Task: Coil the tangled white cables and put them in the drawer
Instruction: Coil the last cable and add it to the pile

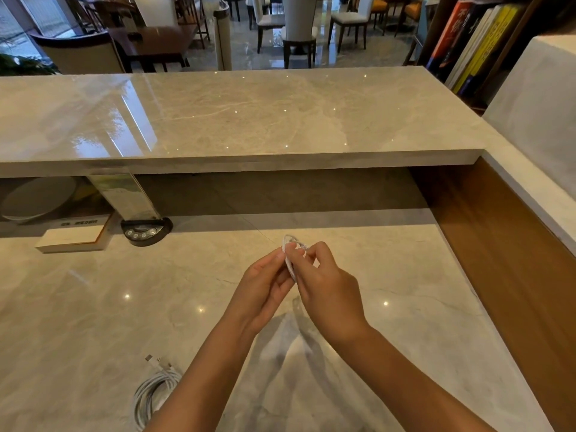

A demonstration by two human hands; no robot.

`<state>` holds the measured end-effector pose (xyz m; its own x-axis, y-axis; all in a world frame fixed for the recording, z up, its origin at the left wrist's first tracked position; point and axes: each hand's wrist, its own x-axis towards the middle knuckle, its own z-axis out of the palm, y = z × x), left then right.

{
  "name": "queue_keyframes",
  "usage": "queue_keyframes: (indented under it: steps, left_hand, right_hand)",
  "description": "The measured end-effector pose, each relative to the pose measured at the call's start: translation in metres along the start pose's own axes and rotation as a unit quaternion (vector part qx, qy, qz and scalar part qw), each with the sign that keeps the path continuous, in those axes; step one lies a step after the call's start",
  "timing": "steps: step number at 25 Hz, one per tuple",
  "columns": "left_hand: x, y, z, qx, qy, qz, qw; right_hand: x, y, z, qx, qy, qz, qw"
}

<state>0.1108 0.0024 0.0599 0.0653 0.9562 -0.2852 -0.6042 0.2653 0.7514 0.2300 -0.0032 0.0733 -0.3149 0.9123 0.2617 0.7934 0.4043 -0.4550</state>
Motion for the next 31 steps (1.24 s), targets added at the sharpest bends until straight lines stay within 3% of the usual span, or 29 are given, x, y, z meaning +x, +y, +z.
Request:
queue_keyframes:
  steps: [3,7,9,13,17,19,22,24,26,27,29,31]
  left_hand:
    - [0.001,0.001,0.002,-0.071,0.054,0.005,0.996]
    - [0.008,0.009,-0.005,-0.187,0.091,0.019,0.978]
    - [0.012,0.017,-0.014,-0.204,0.095,0.029,0.974]
    - [0.014,0.021,-0.025,-0.186,0.064,0.02,0.98]
    - [0.013,0.011,-0.021,-0.159,0.036,0.005,0.987]
    - [0.014,0.011,-0.02,-0.166,0.035,0.003,0.985]
    - [0.013,0.011,-0.02,-0.153,0.03,0.002,0.988]
    - [0.011,0.008,-0.016,-0.145,0.02,-0.008,0.989]
    - [0.008,0.004,-0.011,-0.146,0.017,-0.025,0.989]
    - [0.007,0.003,-0.008,-0.146,0.021,-0.034,0.989]
    - [0.006,0.002,-0.004,-0.139,0.026,-0.044,0.989]
    - [0.005,0.001,0.0,-0.135,0.023,-0.053,0.989]
  right_hand:
    - [-0.003,0.002,0.01,0.016,-0.036,-0.005,0.999]
    - [-0.017,0.015,0.017,0.086,-0.041,-0.076,0.993]
    - [-0.018,0.035,0.013,0.131,-0.066,-0.05,0.988]
    - [-0.017,0.084,-0.004,0.041,-0.085,-0.03,0.995]
    - [-0.012,0.106,-0.026,0.035,-0.155,0.17,0.973]
    - [-0.013,0.112,-0.025,0.096,-0.13,0.248,0.955]
    - [-0.012,0.114,-0.018,0.313,0.001,0.366,0.876]
    - [-0.005,0.114,-0.017,0.436,0.089,0.43,0.786]
    - [0.001,0.111,-0.018,0.535,0.118,0.457,0.701]
    - [0.003,0.11,-0.018,0.535,0.107,0.452,0.705]
    - [0.004,0.1,-0.018,0.457,0.035,0.411,0.788]
    - [0.002,0.085,-0.012,0.422,-0.025,0.353,0.834]
